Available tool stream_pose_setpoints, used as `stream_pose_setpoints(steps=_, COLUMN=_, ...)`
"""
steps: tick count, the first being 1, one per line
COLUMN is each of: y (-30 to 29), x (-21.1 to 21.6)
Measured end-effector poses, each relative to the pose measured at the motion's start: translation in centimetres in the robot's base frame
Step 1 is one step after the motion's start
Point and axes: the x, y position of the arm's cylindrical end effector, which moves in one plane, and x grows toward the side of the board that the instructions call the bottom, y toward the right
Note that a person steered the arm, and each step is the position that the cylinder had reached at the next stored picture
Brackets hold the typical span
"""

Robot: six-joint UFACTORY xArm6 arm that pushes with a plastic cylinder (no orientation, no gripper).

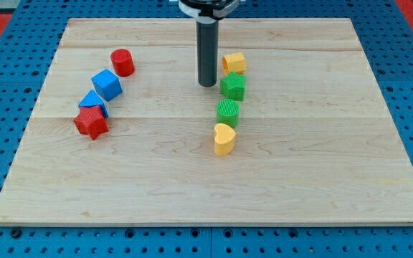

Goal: Place the yellow hexagon left of the green star

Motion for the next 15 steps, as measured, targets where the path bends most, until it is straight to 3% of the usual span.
stream_pose_setpoints(steps=2, y=-0.5, x=-5.6)
stream_pose_setpoints(steps=3, y=4.2, x=-7.7)
stream_pose_setpoints(steps=4, y=11.5, x=-4.7)
stream_pose_setpoints(steps=5, y=11.5, x=-2.7)
stream_pose_setpoints(steps=6, y=7.5, x=-7.3)
stream_pose_setpoints(steps=7, y=4.0, x=-7.4)
stream_pose_setpoints(steps=8, y=9.8, x=-7.6)
stream_pose_setpoints(steps=9, y=15.0, x=-4.0)
stream_pose_setpoints(steps=11, y=1.1, x=-3.4)
stream_pose_setpoints(steps=13, y=-3.6, x=-6.8)
stream_pose_setpoints(steps=15, y=-5.1, x=0.8)
